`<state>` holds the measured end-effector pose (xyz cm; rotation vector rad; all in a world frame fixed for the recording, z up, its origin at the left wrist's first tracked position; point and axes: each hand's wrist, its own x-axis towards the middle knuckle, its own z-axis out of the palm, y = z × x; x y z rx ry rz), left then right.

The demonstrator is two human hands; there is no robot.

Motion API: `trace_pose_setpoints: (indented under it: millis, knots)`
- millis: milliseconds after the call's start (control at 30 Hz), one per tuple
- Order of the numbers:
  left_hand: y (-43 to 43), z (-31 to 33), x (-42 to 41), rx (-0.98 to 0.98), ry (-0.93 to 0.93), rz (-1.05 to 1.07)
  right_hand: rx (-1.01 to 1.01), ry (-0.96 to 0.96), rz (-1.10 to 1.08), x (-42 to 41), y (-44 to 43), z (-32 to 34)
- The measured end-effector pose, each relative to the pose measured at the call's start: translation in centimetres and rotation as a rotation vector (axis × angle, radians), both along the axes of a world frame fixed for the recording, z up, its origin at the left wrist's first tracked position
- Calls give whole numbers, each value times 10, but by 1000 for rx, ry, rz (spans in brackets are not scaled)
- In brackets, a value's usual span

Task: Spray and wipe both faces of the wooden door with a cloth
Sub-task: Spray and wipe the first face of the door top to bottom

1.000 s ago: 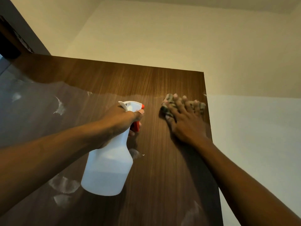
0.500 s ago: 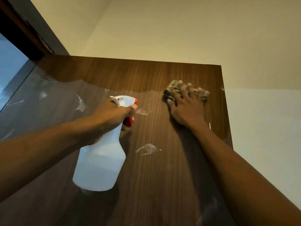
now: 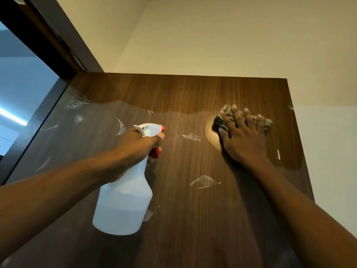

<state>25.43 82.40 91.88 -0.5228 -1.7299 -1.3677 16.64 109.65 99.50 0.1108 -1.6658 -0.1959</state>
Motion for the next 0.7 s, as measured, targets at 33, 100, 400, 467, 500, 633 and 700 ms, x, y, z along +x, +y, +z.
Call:
trace_pose_setpoints:
  millis: [33, 100, 400, 467, 500, 633, 700]
  knots:
    - [-4, 1, 0, 3, 7, -4, 1, -9, 3, -1, -16, 9]
    - [-12, 3, -2, 19, 30, -20, 49, -28, 16, -5, -50, 17]
    - [-53, 1, -11, 16, 6, -58, 267, -76, -30, -15, -54, -62]
    - [-67, -2, -14, 6, 10, -83, 194, -64, -32, -13, -44, -61]
    - [-75, -3, -16, 1, 4, -86, 124, -50, -31, -13, -48, -56]
    - [-107, 1, -18, 13, -5, -91, -99, 2, -19, -18, -100, -15]
    - [-122, 5, -17, 18, 10, -77, -76, -21, 0, -20, -138, 1]
